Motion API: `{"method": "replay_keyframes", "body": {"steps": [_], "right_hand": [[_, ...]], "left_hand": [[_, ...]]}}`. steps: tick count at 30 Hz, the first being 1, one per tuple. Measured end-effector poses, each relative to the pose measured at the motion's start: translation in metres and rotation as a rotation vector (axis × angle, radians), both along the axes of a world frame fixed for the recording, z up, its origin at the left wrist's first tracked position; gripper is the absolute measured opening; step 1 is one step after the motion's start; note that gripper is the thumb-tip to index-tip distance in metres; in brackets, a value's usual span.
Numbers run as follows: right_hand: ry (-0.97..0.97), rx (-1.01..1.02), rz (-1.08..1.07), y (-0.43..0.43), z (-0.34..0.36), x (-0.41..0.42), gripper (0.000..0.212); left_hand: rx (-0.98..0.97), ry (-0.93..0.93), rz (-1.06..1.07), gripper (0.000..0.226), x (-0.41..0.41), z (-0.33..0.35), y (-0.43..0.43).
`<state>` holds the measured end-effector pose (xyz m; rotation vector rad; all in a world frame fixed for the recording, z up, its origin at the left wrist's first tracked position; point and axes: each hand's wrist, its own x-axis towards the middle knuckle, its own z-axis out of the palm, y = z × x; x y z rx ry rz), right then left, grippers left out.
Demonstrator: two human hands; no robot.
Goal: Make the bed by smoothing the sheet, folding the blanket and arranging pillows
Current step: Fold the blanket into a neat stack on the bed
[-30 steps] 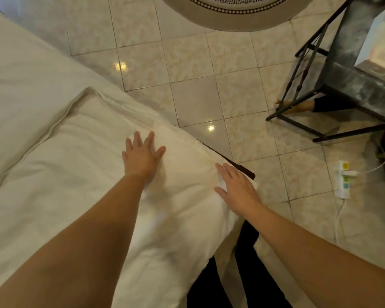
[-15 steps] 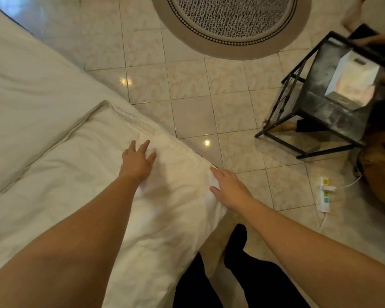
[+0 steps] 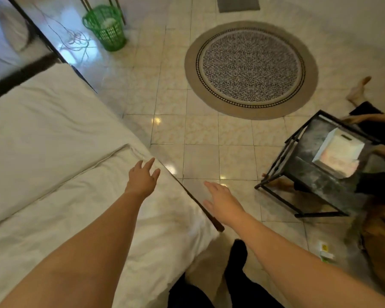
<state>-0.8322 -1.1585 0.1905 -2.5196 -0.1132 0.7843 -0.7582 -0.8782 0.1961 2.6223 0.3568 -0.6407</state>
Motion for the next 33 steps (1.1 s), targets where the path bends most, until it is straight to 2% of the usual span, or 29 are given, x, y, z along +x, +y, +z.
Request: {"method": "replay_keyframes", "body": {"steps": [8, 15, 23, 29, 33], "right_hand": [[-0.125, -0.01, 0.119, -0.079, 0.059, 0.07, 0.066], [-0.2, -0.017, 0.154, -0.103, 0.078, 0.15, 0.067], [-0.243, -0.051, 0.203, -0.092, 0.088, 0.271, 0.067], [-0.265, -0.092, 0.254, -0.051, 0.098, 0.413, 0.066], [-0.297, -0.065, 0.299, -0.003, 0.111, 0.511, 0.066]], "left_hand": [[-0.005, -0.096, 0.103, 0.059, 0.032, 0.044, -0.067], [0.0, -0.133, 0.155, 0.059, 0.084, 0.07, -0.086], [0.008, -0.129, 0.199, 0.059, 0.188, 0.068, -0.069], [-0.051, -0.166, 0.267, 0.059, 0.291, 0.081, -0.032], [-0.011, -0.161, 0.319, 0.061, 0.347, 0.095, 0.014]]}}
